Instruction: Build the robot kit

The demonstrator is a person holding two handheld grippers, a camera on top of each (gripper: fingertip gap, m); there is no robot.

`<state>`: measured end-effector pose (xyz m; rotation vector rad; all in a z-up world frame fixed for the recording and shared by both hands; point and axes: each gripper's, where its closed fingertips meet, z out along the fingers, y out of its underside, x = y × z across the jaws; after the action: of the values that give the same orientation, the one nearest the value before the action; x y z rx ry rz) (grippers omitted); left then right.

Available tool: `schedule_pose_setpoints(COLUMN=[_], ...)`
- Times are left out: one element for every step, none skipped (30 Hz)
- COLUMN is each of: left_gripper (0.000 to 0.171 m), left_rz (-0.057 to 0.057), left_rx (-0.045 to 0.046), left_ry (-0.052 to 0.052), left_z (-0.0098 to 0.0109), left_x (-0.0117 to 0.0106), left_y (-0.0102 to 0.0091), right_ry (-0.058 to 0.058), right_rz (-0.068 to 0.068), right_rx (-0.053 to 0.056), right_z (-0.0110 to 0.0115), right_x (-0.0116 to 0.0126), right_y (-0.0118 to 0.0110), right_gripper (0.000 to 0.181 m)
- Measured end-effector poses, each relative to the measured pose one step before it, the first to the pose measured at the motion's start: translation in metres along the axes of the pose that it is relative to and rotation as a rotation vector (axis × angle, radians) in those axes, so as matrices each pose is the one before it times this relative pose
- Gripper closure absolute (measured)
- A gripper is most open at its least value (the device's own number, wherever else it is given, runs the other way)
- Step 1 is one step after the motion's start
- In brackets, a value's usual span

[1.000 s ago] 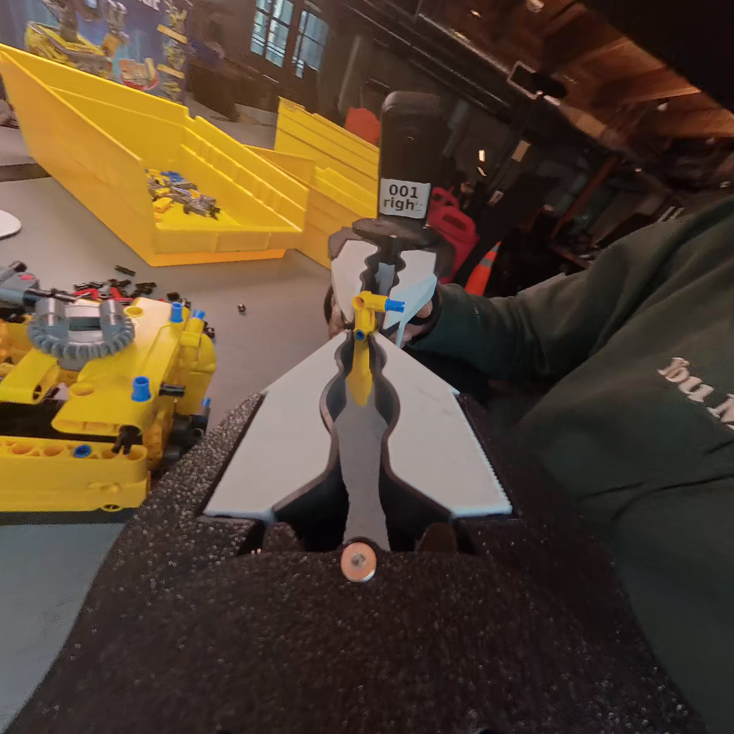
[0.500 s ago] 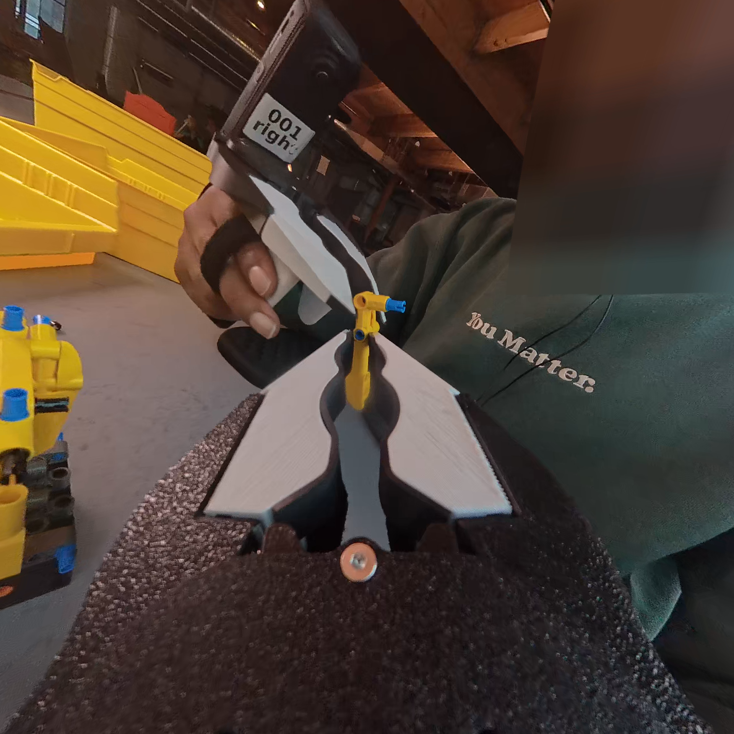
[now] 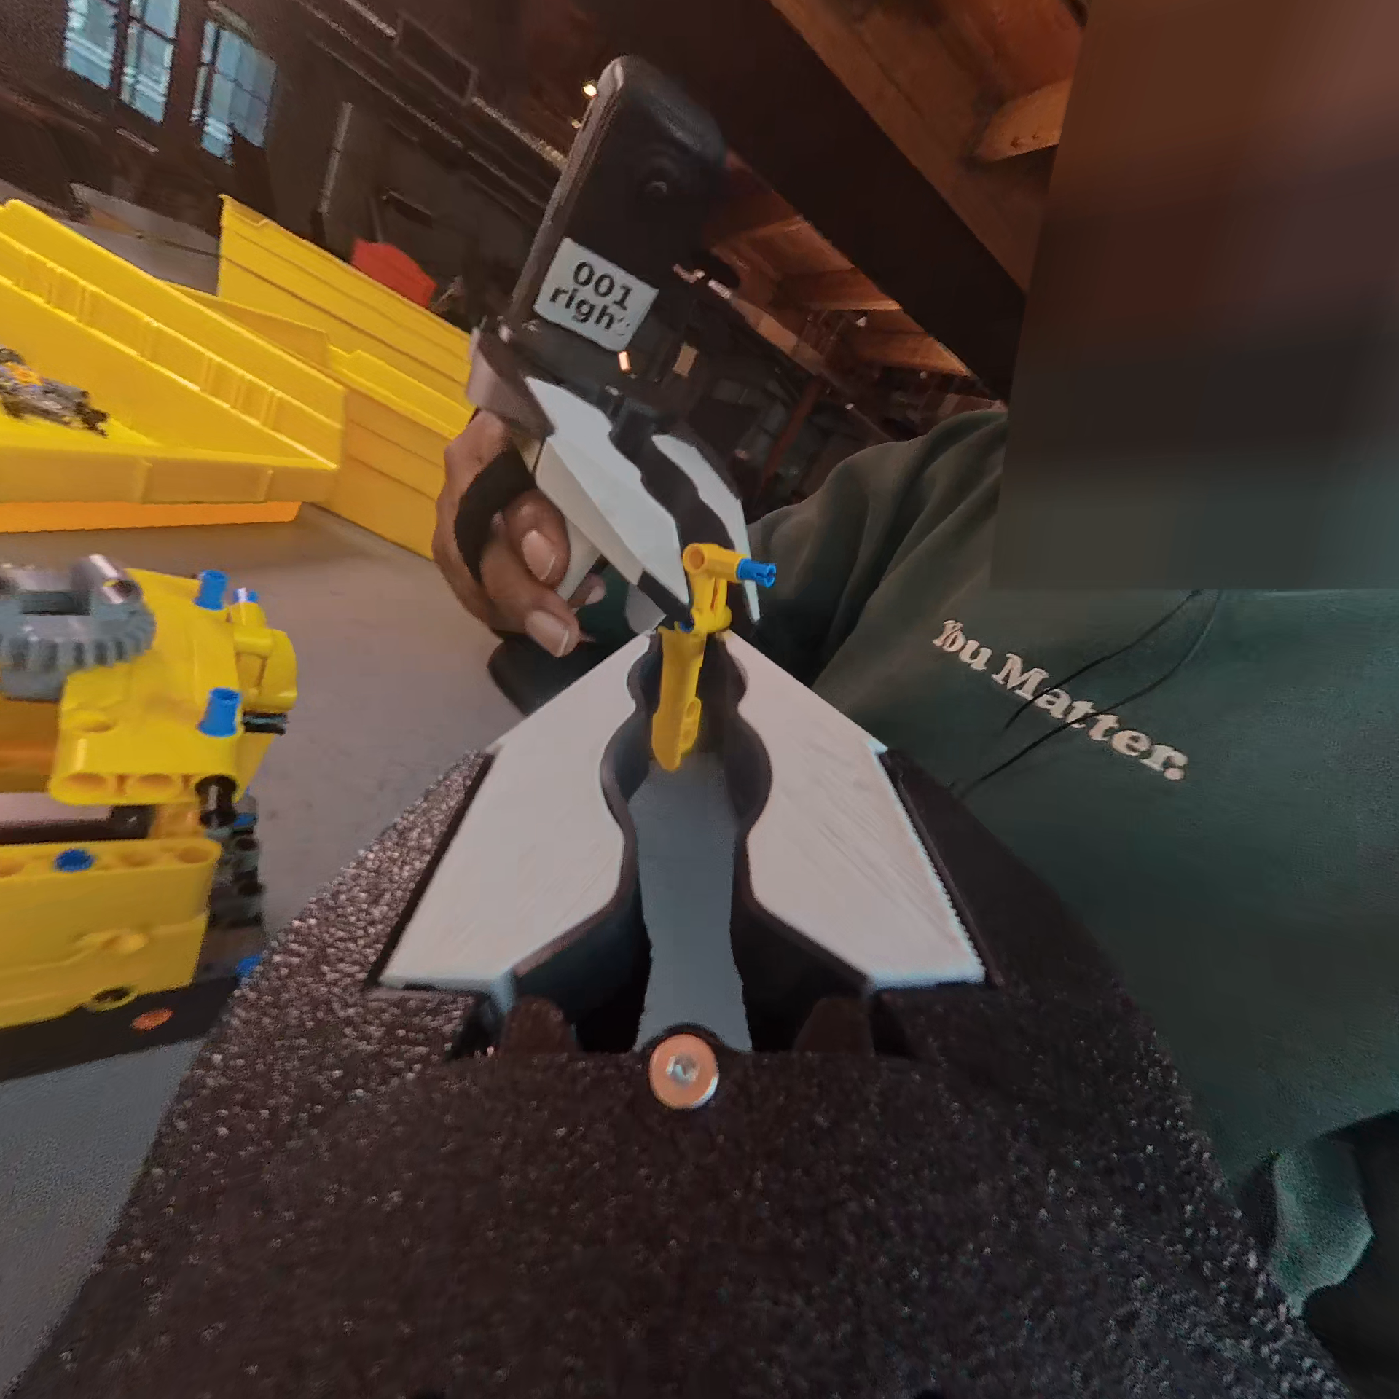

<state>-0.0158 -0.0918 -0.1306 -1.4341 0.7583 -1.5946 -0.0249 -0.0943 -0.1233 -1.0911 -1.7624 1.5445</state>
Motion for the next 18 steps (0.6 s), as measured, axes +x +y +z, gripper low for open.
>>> schedule_pose_setpoints(left_gripper=[0.156, 0.155, 0.154, 0.153, 0.153, 0.153, 0.153, 0.153, 0.153, 0.153, 0.153, 0.156, 0.162, 0.166, 0.166, 0.166, 0.166, 0.166], left_rz=[0.0243, 0.0335, 0.0354, 0.0321, 0.0244, 0.0184, 0.0152, 0.0152, 0.0176, 0.0211, 0.0204, 0.0113, 0.0030, -0.0018, -0.0032, -0.0023, -0.0071, -0.0178], left_rx=[-0.03589, -0.03199, -0.02429, -0.01321, -0.00867, -0.00953, -0.01538, -0.01866, -0.02270, -0.02420, -0.01850, -0.00592, 0.00482, 0.00615, 0.00312, 0.00216, 0.00592, 0.00971], left_ry=[-0.0760, -0.0839, -0.0766, -0.0608, -0.0588, -0.0599, -0.0416, -0.0235, -0.0263, -0.0401, -0.0316, -0.0129, -0.0052, -0.0076, -0.0147, -0.0102, -0.0028, 0.0013], left_z=[-0.00353, -0.00361, -0.00281, -0.00184, -0.00108, -0.00034, 0.00073, 0.00165, 0.00209, 0.00215, 0.00208, 0.00181, 0.00164, 0.00172, 0.00160, 0.00126, 0.00109, 0.00075], left_x=[-0.00797, -0.00858, -0.00755, -0.00564, -0.00603, -0.00710, -0.00468, -0.00196, -0.00245, -0.00460, -0.00344, -0.00087, 0.00013, -0.00018, -0.00157, -0.00121, -0.00053, -0.00054], left_y=[0.00386, 0.00369, 0.00296, 0.00132, 0.00040, 0.00074, 0.00195, 0.00297, 0.00360, 0.00398, 0.00300, 0.00100, -0.00093, -0.00096, -0.00065, -0.00007, -0.00029, -0.00053], right_ry=[0.0447, 0.0498, 0.0459, 0.0435, 0.0358, 0.0199, 0.0129, 0.0125, 0.0059, 0.0009, 0.0083, 0.0047, 0.0110, 0.0115, 0.0103, 0.0124, 0.0056, 0.0002], right_rz=[0.0094, 0.0100, 0.0121, 0.0096, 0.0013, -0.0026, 0.0094, 0.0089, -0.0066, -0.0103, -0.0045, -0.0043, -0.0008, -0.0013, -0.0041, -0.0154, -0.0240, -0.0252], right_rx=[-0.0128, -0.0149, -0.0273, -0.0363, -0.0293, -0.0102, -0.0041, -0.0050, 0.0005, -0.0009, -0.0032, -0.0039, 0.0012, 0.0035, -0.0006, -0.0013, -0.0050, -0.0012], right_z=[-0.00159, -0.00171, -0.00080, 0.00071, 0.00206, 0.00293, 0.00353, 0.00363, 0.00302, 0.00248, 0.00189, 0.00122, 0.00027, -0.00032, -0.00026, -0.00052, -0.00114, -0.00255], right_x=[0.00698, 0.00824, 0.00850, 0.00839, 0.00697, 0.00392, 0.00248, 0.00225, 0.00062, -0.00061, 0.00073, 0.00064, 0.00186, 0.00228, 0.00177, 0.00147, 0.00012, -0.00027], right_y=[0.00125, 0.00189, 0.00391, 0.00556, 0.00504, 0.00249, 0.00142, 0.00149, 0.00070, 0.00091, 0.00099, 0.00096, -0.00004, -0.00063, 0.00016, 0.00049, 0.00082, -0.00018], right_gripper=[0.166, 0.165, 0.165, 0.165, 0.165, 0.165, 0.165, 0.165, 0.165, 0.165, 0.165, 0.165, 0.165, 0.165, 0.165, 0.165, 0.162, 0.153])
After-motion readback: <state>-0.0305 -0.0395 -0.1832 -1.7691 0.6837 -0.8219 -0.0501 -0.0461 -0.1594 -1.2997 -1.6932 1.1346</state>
